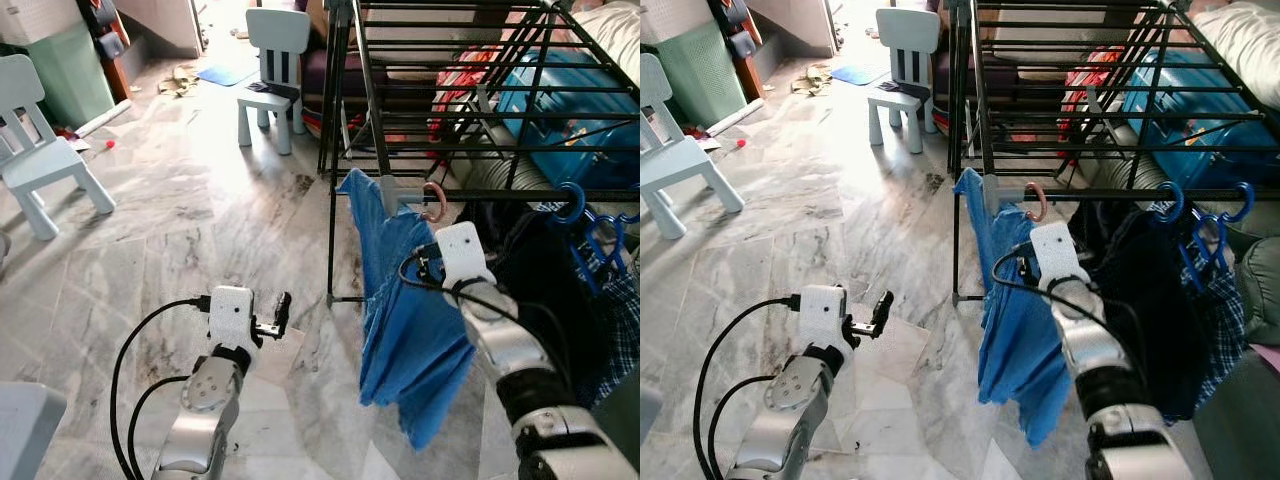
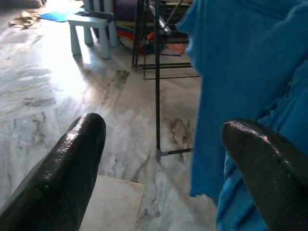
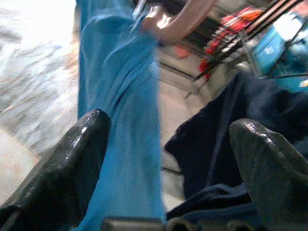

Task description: Hang hanger

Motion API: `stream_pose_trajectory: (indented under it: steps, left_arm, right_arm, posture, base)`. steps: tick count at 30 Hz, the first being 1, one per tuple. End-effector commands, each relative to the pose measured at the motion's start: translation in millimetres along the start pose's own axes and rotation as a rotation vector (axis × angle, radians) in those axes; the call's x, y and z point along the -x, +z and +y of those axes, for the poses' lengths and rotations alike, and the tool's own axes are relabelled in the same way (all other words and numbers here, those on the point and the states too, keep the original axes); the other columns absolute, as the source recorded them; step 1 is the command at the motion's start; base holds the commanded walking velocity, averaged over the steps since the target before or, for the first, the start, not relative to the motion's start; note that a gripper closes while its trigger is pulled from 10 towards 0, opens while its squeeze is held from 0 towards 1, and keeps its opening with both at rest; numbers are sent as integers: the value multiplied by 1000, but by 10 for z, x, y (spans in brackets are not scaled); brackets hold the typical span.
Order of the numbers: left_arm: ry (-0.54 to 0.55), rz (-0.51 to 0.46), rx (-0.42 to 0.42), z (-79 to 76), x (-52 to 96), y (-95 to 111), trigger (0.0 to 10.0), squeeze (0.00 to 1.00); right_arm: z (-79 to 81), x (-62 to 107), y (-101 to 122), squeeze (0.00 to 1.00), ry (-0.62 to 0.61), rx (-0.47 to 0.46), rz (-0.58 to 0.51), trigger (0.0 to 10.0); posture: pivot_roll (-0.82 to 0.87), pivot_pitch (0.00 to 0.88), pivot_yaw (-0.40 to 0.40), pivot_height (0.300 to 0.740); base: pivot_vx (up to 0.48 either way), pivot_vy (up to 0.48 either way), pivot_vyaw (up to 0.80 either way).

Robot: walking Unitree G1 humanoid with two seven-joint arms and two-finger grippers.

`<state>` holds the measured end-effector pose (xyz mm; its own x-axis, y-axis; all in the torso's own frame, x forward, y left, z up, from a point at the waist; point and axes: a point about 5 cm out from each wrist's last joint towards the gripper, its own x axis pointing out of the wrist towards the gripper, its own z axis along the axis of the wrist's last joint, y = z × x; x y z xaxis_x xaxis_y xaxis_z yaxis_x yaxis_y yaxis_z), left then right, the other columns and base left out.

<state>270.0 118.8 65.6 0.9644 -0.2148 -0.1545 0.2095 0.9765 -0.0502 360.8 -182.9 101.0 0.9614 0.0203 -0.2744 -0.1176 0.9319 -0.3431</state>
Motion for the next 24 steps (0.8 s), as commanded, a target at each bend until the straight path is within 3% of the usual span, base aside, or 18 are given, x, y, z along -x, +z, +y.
stream_pose_trajectory:
  steps: [1, 5, 12, 13, 14, 15, 16, 17, 18, 19, 20, 22, 24]
  left_arm:
    - [10, 13, -16, 13, 27, -13, 10000, 0]
    - [20, 37, -31, 53, 106, -52, 10000, 0]
    - [48, 45, -47, 163, 171, -51, 10000, 0]
    - [53, 46, -48, 180, 178, -50, 10000, 0]
    - [56, 48, -50, 193, 186, -48, 10000, 0]
    - [61, 52, -57, 221, 200, -42, 10000, 0]
    - [61, 52, -57, 221, 200, -42, 10000, 0]
    - [62, 56, -61, 225, 202, -45, 10000, 0]
    - [60, 59, -63, 220, 202, -49, 10000, 0]
    - [56, 63, -67, 209, 203, -56, 10000, 0]
    - [52, 64, -68, 199, 201, -56, 10000, 0]
    - [49, 63, -68, 193, 199, -55, 10000, 0]
    - [40, 62, -75, 181, 207, -46, 10000, 0]
  right_arm:
    - [-32, -17, -38, 0, 20, 13, 22, 10000]
    - [1, -53, -132, 0, 127, -84, 78, 10000]
    - [60, -98, -107, 0, 144, -81, 88, 9804]
    - [60, -104, -94, 0, 143, -80, 84, 4196]
    - [60, -109, -82, 0, 146, -92, 81, 4196]
    - [74, -120, -42, 0, 161, -107, 66, 3255]
    - [74, -120, -42, 0, 161, -107, 66, 3255]
    - [91, -121, -35, 0, 172, -122, 60, 902]
    - [100, -118, -47, 0, 173, -115, 63, 2314]
    - [112, -110, -75, 0, 172, -104, 66, 8667]
    - [121, -105, -95, 0, 175, -112, 69, 6745]
    - [128, -101, -107, 0, 178, -120, 71, 6745]
    - [150, -89, -155, 0, 181, -132, 81, 0]
  posture:
    - [103, 118, -23, 740]
    - [141, 134, -20, 740]
    - [174, 127, -13, 740]
    - [179, 126, -12, 740]
    - [183, 126, -11, 740]
    - [188, 126, -4, 740]
    - [188, 126, -4, 740]
    - [188, 125, -1, 740]
    - [188, 124, -1, 740]
    - [189, 122, 0, 740]
    - [189, 122, 0, 740]
    - [189, 122, 0, 740]
    - [193, 121, 2, 740]
  base:
    - [0, 0, 0]
    - [0, 0, 0]
    - [0, 0, 0]
    - [0, 0, 0]
    - [0, 0, 0]
    - [0, 0, 0]
    - [0, 0, 0]
    - [0, 0, 0]
    - [0, 0, 0]
    - [0, 0, 0]
    - [0, 0, 0]
    - [0, 0, 0]
    - [0, 0, 0]
